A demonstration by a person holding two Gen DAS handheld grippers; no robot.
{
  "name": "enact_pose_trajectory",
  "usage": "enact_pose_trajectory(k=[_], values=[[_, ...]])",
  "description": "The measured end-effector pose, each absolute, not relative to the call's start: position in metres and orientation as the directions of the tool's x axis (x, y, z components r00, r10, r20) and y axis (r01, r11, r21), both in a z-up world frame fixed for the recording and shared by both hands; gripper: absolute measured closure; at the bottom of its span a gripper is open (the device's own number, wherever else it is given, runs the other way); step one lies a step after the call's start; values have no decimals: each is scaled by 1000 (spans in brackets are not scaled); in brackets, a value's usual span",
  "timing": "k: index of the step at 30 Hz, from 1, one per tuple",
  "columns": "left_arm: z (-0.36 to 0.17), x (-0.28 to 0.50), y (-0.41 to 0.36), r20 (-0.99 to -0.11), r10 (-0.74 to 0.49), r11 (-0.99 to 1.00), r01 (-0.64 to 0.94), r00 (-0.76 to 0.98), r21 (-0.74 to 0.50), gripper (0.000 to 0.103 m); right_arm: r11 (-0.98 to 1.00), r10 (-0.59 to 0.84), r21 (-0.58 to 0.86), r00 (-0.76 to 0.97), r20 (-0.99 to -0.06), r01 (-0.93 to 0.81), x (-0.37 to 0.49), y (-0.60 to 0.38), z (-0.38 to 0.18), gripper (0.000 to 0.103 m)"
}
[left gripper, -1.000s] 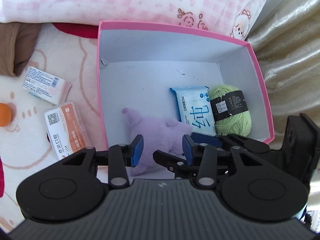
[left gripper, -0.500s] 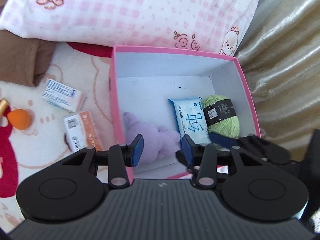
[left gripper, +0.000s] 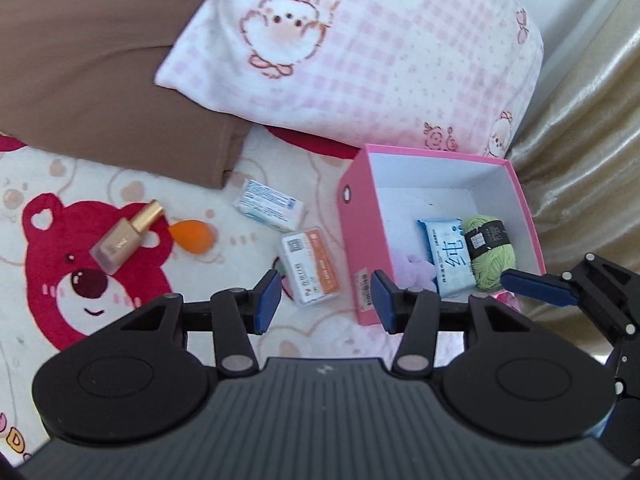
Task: Organize objects
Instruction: 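Move the left tool toward the gold-capped foundation bottle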
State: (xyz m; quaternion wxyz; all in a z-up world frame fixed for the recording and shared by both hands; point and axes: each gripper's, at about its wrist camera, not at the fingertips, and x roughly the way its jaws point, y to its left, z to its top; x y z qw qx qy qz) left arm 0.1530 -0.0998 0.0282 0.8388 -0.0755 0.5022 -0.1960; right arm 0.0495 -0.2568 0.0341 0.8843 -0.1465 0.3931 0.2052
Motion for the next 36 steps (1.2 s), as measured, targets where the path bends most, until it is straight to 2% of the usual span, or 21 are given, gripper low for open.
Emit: enact_pose_trajectory(k=[3, 8, 11, 15, 19, 23, 31, 36], values=[[35, 149, -71, -809, -369, 929, 190, 457, -317, 52, 829, 254, -145, 594, -764, -540, 50, -235, 41, 28], [36, 146, -37, -805, -361, 932, 148, 470, -331, 52, 738, 319, -115, 495, -808, -665, 58, -203, 46, 27], [31, 147, -20, -792, -370, 926, 124, 485, -357, 52, 669, 376, -126, 480, -792, -732, 63, -179, 46, 23], [20, 161, 2, -775, -383, 911, 63, 503, -409, 51, 584, 411, -179, 479, -776, -792, 72, -151, 32, 23], [5, 180, 15, -783, -358, 916, 29, 509, -400, 50, 534, 425, -176, 443, -790, -827, 87, -134, 17, 23], [-22, 194, 36, -783, -373, 897, -21, 498, -441, 49, 513, 442, -166, 426, -789, -842, 110, -118, -1, 23], [-83, 227, 69, -776, -394, 870, -73, 493, -488, 49, 544, 458, -14, 310, -833, -839, 162, -89, -52, 23], [-119, 247, 83, -809, -381, 878, -98, 448, -468, 49, 575, 443, 33, 277, -853, -817, 183, -75, -83, 23]])
